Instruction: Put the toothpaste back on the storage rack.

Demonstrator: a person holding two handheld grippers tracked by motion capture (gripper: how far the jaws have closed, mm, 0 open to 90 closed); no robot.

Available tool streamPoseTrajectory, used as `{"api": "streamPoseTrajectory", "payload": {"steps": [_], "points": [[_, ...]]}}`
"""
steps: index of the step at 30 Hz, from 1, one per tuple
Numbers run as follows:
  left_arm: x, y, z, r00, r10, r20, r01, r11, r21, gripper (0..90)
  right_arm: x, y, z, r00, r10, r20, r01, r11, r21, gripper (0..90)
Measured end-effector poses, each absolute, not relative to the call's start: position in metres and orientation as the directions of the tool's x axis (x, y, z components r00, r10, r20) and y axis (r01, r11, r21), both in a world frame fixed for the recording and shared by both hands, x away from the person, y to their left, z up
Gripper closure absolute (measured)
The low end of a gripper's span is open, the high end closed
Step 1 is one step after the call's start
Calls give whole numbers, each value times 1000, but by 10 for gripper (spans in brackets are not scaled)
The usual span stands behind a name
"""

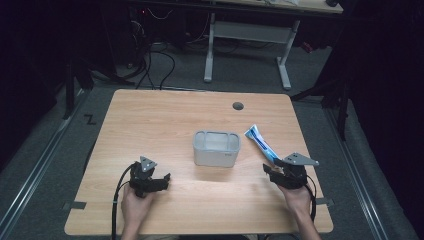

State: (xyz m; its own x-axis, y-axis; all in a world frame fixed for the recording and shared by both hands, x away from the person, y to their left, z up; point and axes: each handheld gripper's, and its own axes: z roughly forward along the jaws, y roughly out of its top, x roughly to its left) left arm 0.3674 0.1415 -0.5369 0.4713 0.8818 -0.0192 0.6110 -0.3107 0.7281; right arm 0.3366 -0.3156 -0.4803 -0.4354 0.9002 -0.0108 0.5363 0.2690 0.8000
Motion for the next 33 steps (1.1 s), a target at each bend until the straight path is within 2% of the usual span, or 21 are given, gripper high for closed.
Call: {"api": "streamPoseTrajectory", "payload": {"steps": [12,33], "points": [[367,141,-537,471,882,-18,611,-312,728,154,349,-317,-471,-427,904,8,551,254,795,495],[367,141,-537,471,882,-18,611,-312,728,154,385,-314,-456,-420,907,-18,566,277,776,507]]}}
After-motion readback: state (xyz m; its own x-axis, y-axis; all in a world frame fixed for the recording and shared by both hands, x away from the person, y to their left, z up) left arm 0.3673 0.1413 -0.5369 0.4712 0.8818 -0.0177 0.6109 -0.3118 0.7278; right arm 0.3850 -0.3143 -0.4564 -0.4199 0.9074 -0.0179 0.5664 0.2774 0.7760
